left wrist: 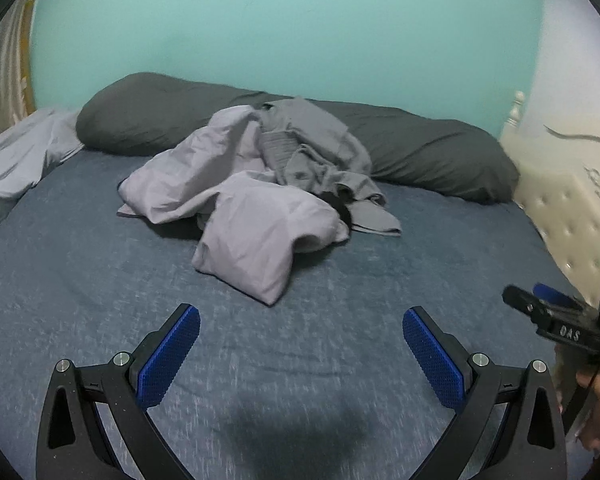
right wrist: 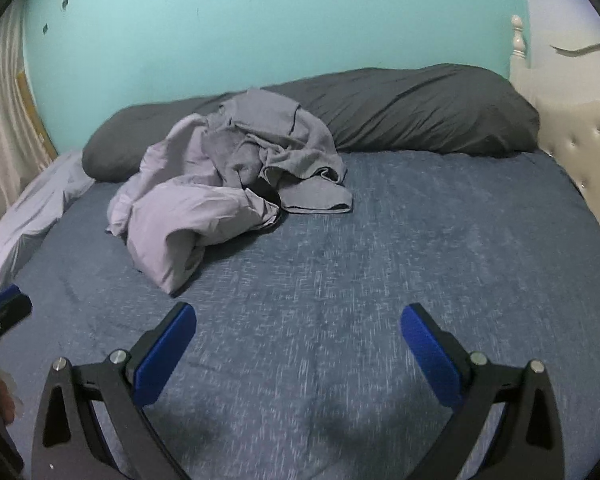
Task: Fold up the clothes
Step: 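Move the right gripper toward the grey sweater in the clothes pile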
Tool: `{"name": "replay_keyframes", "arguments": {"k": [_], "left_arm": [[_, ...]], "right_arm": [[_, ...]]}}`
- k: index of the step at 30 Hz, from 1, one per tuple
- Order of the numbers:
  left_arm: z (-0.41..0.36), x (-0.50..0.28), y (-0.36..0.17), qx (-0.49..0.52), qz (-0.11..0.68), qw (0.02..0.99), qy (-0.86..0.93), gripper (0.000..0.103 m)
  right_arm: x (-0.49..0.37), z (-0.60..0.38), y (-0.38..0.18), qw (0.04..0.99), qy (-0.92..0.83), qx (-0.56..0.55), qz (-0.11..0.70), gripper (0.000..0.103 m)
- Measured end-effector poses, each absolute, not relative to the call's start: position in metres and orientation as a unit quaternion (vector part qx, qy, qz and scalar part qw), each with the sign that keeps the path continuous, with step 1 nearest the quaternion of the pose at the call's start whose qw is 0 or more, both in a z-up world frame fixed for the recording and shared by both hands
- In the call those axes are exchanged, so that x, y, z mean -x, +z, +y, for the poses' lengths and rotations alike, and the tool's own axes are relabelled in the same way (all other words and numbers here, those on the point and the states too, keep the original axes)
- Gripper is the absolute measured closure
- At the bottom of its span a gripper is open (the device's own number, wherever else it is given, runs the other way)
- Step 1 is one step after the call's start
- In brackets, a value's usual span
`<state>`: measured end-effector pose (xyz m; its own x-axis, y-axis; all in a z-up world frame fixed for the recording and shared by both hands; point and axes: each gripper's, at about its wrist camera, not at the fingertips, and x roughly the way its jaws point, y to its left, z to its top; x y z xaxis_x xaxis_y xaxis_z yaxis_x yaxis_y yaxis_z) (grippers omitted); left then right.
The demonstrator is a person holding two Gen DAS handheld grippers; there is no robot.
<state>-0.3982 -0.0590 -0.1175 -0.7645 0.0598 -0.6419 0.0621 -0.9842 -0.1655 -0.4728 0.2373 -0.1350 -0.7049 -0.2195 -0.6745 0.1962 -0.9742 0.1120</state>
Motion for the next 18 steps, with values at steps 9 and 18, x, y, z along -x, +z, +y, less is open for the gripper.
{"name": "replay_keyframes", "arguments": {"k": [9,18], "left_arm": [[-0.084,0.474,-0.121,-0.368,0.092,0.031,-0.925,0.000],[-0.113,0.540,-0.137,-0.391,0.108,0.037,-0.913,0.000]], "right_arm": [[0.562,0.217,-0.146,0.116,-0.908,-0.401,-0.012,0.001],[0.655,0.192,-0.158,0.146,-0.897,-0.416,-0.024,0.009]]}}
